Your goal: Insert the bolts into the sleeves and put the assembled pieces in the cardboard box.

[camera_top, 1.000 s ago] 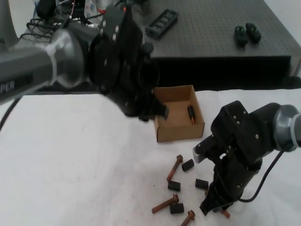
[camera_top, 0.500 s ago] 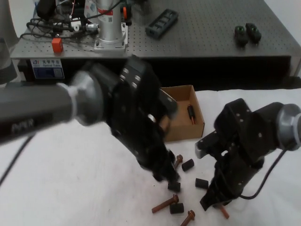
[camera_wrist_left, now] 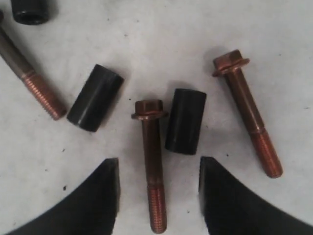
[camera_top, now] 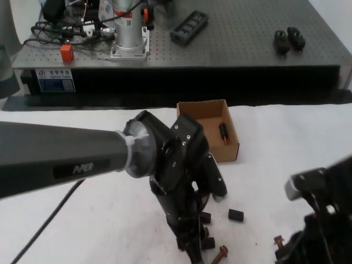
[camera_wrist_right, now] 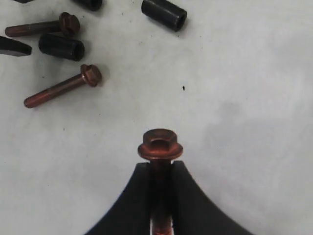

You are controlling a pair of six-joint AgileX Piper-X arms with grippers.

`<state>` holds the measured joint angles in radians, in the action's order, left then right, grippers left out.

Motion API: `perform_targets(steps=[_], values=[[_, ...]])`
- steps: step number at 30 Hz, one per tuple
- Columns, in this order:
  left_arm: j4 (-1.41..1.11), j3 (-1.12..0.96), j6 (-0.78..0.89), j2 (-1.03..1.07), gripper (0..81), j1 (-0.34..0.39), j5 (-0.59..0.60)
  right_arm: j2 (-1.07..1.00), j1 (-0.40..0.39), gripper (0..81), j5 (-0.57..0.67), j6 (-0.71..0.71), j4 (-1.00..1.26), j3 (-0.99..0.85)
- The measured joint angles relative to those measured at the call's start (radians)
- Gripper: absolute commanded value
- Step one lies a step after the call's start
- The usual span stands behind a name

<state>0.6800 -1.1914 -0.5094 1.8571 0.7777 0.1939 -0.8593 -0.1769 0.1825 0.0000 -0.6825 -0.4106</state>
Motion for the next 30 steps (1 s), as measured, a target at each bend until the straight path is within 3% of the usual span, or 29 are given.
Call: perform_targets(steps=[17, 26, 28, 30], values=[[0.03, -0.093, -0.173, 0.093, 31.9, 0.1, -0.116, 0.045, 0.0, 2.1, 0.005, -0.026, -0.027, 0.013], [0.036, -0.098, -0.188, 0.105, 13.3, 0.127, -0.138, 0.045, 0.0, 2.1, 0.005, -0.026, -0.027, 0.013], [0.036, -0.098, -0.19, 0.105, 14.1, 0.13, -0.149, 0.045, 0.0, 2.1, 0.005, -0.026, -0.027, 0.013], [0.032, -0.098, -0.19, 0.105, 22.1, 0.131, -0.159, 0.045, 0.0, 2.1, 0.005, -0.026, -0.027, 0.013]])
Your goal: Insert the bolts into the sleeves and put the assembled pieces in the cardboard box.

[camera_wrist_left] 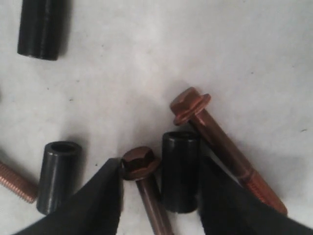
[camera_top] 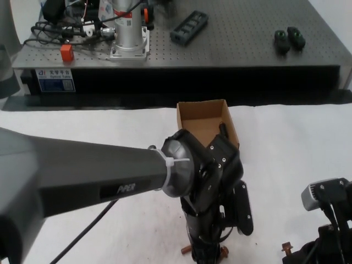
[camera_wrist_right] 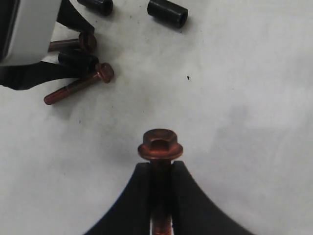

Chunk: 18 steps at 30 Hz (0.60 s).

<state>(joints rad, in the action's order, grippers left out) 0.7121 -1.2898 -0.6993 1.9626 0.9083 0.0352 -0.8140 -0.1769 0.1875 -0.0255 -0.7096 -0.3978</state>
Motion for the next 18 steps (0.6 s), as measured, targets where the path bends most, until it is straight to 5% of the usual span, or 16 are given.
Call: perform_targets(steps=[4, 10, 18], values=[[-0.004, -0.006, 0.005, 0.0, 45.9, 0.013, -0.067, 0.0, 0.0, 2.1, 0.0, 0.0, 0.0, 0.0], [-0.006, -0.017, 0.078, 0.002, 35.4, 0.014, -0.091, 0.0, 0.0, 2.1, 0.0, 0.0, -0.007, 0.0], [-0.001, -0.017, 0.129, 0.001, 35.0, 0.014, -0.058, 0.0, 0.0, 2.1, 0.001, 0.0, -0.014, 0.0]])
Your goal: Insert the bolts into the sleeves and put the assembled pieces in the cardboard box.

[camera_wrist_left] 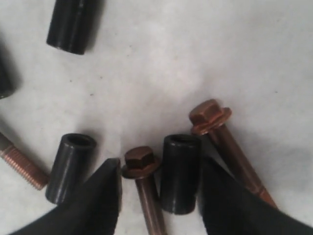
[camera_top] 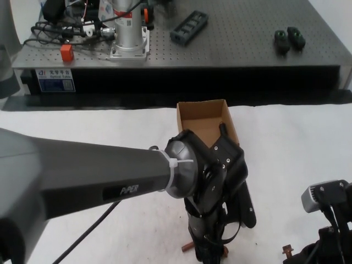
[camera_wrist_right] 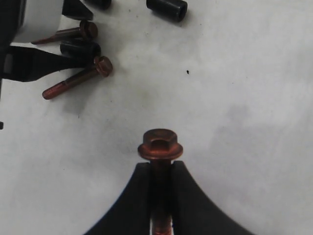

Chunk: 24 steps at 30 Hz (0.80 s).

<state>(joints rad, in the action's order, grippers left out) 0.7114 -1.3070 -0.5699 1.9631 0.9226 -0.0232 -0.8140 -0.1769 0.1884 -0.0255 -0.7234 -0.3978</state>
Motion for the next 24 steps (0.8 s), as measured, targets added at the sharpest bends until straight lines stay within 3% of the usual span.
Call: perform_targets(steps=[24], values=[[0.068, 0.0, -0.016, -0.035, 33.5, 0.037, 0.089, 0.0, 0.0, 2.1, 0.0, 0.0, 0.0, 0.0]])
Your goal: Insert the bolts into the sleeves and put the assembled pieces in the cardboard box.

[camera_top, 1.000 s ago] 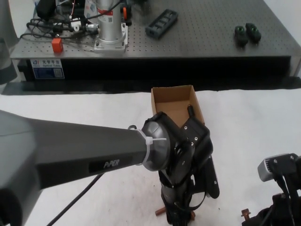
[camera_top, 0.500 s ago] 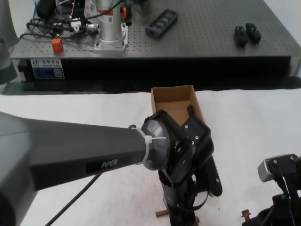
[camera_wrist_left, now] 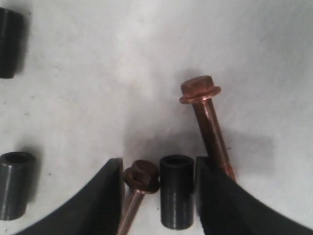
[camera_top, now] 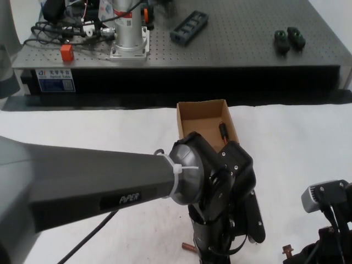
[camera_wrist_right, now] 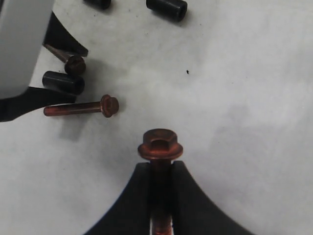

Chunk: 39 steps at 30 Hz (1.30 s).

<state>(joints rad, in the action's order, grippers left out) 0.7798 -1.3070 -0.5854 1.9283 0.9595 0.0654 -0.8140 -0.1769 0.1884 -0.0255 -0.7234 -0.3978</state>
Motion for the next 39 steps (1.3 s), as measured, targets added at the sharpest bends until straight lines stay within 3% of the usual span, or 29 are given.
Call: perform_targets(steps=[15, 25, 39], values=[[-0.017, 0.076, -0.105, -0.085, 35.8, 0.0, 0.06, 0.0, 0.0, 2.1, 0.0, 0.0, 0.0, 0.0], [-0.108, 0.132, -0.121, -0.078, 26.7, 0.0, 0.049, 0.0, 0.0, 2.1, 0.0, 0.0, -0.007, 0.0], [-0.118, 0.132, -0.121, -0.035, 23.7, 0.0, 0.051, 0.0, 0.0, 2.1, 0.0, 0.0, -0.007, 0.0]])
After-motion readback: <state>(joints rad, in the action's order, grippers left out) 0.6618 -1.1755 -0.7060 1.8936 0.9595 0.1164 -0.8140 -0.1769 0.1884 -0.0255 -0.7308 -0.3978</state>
